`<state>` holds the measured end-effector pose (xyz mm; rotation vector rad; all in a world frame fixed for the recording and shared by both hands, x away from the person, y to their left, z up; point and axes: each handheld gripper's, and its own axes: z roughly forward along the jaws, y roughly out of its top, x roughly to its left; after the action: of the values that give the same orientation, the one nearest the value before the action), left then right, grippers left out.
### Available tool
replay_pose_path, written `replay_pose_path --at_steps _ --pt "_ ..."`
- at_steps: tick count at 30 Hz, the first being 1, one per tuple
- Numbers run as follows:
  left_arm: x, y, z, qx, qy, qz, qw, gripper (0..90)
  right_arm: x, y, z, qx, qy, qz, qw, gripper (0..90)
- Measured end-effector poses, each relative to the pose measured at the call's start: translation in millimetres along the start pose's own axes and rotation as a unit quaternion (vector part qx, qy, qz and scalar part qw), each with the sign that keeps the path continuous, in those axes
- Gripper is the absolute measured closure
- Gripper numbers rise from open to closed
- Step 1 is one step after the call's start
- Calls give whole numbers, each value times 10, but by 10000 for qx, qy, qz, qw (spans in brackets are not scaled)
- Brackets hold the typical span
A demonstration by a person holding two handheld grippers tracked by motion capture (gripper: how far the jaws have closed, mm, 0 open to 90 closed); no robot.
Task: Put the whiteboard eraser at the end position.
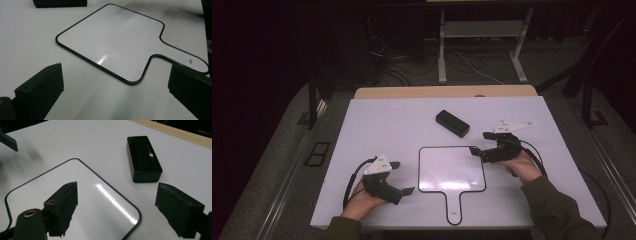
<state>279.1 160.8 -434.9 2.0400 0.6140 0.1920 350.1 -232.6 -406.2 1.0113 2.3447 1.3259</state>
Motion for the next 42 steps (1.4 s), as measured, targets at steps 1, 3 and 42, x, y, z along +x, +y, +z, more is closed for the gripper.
replay_pose_path --at_steps 1,3,42 --pt "-1 0 0 2 1 0 10000 0 7 -25 -21 -6 -16 -4 10000 169" --pt "-4 0 -2 -2 1 -4 10000 0 18 -78 -64 -22 -68 -4 10000 169" --pt "-17 12 -18 -16 -1 20 10000 0 155 -864 -646 -98 -94 146 9998 169"
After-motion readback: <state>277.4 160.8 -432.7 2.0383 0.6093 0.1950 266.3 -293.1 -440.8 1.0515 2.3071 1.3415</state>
